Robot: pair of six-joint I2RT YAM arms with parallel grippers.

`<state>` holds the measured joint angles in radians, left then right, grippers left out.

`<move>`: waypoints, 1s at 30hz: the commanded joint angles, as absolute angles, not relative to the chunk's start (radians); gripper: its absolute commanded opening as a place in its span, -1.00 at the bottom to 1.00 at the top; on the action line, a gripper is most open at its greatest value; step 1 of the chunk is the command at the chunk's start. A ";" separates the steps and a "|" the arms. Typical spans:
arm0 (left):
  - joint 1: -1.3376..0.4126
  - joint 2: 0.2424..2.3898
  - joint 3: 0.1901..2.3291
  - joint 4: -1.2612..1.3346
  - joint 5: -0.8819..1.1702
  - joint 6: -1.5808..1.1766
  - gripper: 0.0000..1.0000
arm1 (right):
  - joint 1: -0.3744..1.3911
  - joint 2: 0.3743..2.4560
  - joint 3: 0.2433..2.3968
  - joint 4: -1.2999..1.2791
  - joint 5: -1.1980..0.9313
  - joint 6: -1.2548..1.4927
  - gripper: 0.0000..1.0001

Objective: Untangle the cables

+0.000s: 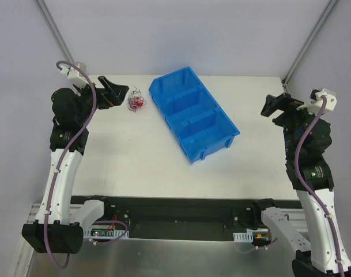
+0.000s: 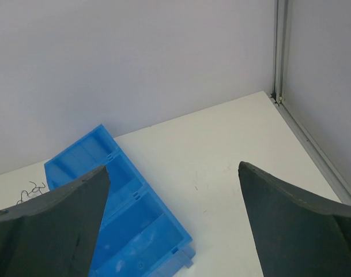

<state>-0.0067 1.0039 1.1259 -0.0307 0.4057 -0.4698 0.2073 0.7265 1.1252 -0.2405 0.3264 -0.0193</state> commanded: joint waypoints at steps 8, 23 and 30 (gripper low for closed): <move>0.018 0.971 1.002 0.052 0.284 -0.436 0.98 | 0.212 0.831 1.175 -0.255 0.285 0.093 0.91; 0.095 1.374 1.081 -0.101 0.389 -0.684 0.96 | 0.107 0.822 1.057 -0.064 -0.241 0.212 0.91; 0.130 1.650 1.141 0.021 0.463 -0.925 0.98 | 0.124 0.821 1.065 -0.091 -0.213 0.212 0.91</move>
